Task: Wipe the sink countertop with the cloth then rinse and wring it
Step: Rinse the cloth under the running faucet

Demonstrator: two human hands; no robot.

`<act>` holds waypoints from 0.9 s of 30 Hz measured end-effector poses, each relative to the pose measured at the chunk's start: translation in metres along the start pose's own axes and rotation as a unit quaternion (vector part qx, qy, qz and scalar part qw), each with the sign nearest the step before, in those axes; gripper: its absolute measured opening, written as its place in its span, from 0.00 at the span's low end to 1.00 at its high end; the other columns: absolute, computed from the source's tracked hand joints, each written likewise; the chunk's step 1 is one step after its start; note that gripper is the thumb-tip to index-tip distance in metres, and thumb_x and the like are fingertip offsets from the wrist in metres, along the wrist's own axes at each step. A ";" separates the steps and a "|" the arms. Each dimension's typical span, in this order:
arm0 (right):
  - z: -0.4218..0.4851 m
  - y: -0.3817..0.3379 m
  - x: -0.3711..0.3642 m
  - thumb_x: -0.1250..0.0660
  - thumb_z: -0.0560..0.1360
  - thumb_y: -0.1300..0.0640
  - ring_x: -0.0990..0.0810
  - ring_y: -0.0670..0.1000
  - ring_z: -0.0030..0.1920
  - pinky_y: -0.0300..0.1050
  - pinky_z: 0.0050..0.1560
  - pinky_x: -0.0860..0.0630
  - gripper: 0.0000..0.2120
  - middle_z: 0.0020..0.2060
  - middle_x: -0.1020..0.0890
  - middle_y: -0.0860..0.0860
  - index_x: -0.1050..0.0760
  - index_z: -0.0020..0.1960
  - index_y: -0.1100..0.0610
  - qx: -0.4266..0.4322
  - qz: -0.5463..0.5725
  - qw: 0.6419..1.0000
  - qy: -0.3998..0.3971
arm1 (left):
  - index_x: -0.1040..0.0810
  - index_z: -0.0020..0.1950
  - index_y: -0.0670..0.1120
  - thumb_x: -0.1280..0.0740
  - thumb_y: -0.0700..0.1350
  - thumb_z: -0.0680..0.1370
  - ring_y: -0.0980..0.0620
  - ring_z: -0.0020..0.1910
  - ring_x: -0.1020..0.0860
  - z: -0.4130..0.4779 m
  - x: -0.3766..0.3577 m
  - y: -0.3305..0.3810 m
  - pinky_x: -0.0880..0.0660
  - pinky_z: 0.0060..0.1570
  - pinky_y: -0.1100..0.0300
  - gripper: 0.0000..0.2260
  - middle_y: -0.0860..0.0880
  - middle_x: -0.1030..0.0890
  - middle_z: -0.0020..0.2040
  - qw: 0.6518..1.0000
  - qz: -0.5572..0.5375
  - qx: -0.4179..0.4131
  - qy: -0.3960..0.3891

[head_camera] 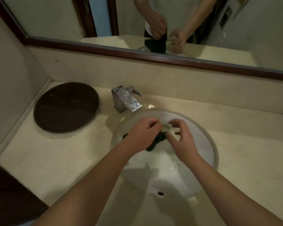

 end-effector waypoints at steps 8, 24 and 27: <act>0.026 -0.046 -0.018 0.35 0.74 0.70 0.19 0.45 0.40 0.38 0.39 0.23 0.13 0.38 0.17 0.47 0.20 0.44 0.52 0.026 0.075 0.995 -0.053 | 0.26 0.51 0.50 0.34 0.47 0.77 0.68 0.43 0.27 0.019 0.022 -0.018 0.32 0.38 0.77 0.04 0.55 0.24 0.47 0.998 0.001 -0.047 0.045; 0.094 -0.025 -0.033 0.38 0.75 0.55 0.21 0.49 0.43 0.49 0.47 0.25 0.09 0.40 0.19 0.51 0.21 0.41 0.54 -0.045 0.020 0.997 -0.056 | 0.28 0.60 0.38 0.44 0.34 0.61 0.38 0.49 0.25 0.037 -0.012 -0.181 0.25 0.47 0.46 0.28 0.39 0.23 0.48 0.716 -0.609 0.300 0.161; 0.132 -0.041 -0.050 0.33 0.75 0.50 0.22 0.46 0.39 0.43 0.39 0.28 0.06 0.39 0.19 0.48 0.23 0.49 0.51 -0.029 -0.017 0.999 -0.022 | 0.26 0.64 0.40 0.40 0.37 0.66 0.38 0.56 0.24 0.050 -0.008 -0.176 0.28 0.58 0.42 0.26 0.37 0.22 0.57 0.703 -0.638 0.272 0.157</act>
Point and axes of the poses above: each hand's wrist, its own z-axis towards the middle knuckle, its own x-axis out of the back of the hand, y = z × x, the point moved 7 cm from there along z, towards the middle knuckle
